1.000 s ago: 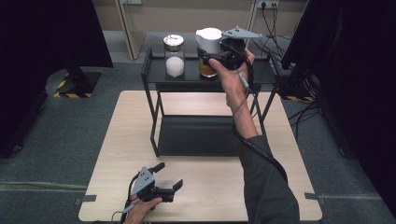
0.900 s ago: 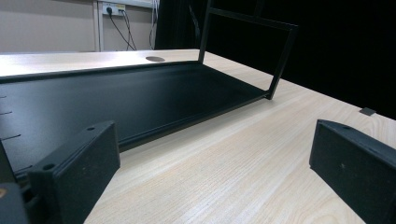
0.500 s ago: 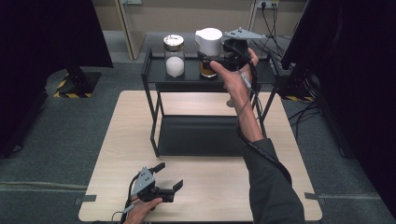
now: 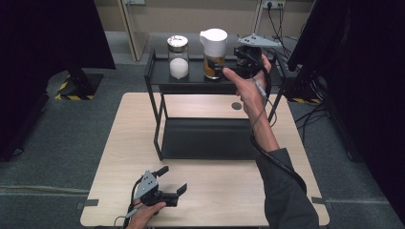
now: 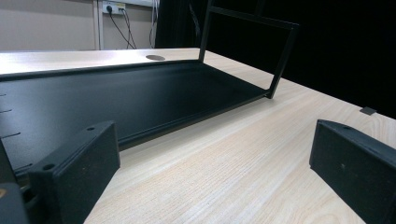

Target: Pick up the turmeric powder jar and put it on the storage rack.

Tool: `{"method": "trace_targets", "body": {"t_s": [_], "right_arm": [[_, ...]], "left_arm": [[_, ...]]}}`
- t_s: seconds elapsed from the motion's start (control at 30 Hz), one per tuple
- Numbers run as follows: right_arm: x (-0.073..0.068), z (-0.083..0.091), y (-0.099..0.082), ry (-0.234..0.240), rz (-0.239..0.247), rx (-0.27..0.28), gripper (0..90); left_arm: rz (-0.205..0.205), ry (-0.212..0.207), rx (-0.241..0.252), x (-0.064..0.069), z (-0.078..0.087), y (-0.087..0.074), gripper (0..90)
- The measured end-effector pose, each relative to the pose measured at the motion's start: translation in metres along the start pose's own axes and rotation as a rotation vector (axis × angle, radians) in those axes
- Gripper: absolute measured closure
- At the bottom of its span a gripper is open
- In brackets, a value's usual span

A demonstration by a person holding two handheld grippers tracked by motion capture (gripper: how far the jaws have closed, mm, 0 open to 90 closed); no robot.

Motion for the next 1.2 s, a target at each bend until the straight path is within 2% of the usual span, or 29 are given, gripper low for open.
{"method": "trace_targets", "body": {"t_s": [0.37, 0.7, 1.07, 1.2], "right_arm": [[0.002, 0.019, -0.016, 0.069, 0.005, 0.027, 0.4], [0.000, 0.038, -0.029, 0.104, 0.022, 0.062, 0.4], [-0.005, 0.057, -0.052, 0.178, 0.016, 0.102, 0.4], [-0.008, 0.063, -0.062, 0.201, 0.020, 0.101, 0.4]], "left_arm": [[-0.002, 0.001, 0.002, 0.000, 0.000, 0.000, 0.9], [-0.002, 0.003, 0.002, 0.000, 0.000, 0.000, 0.8], [-0.004, 0.004, 0.003, 0.001, 0.000, 0.000, 0.8], [-0.001, 0.003, 0.002, 0.000, 0.000, 0.000, 0.8]]}}
Point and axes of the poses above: each handheld gripper's, and its own axes: z roughly backward along the jaws, y roughly out of its top, x roughly to its right, the point moved 4 cm from there along -z, roughly forward along the jaws, and after that the axes turned 7 degrees about x, right-handed, at the moved point
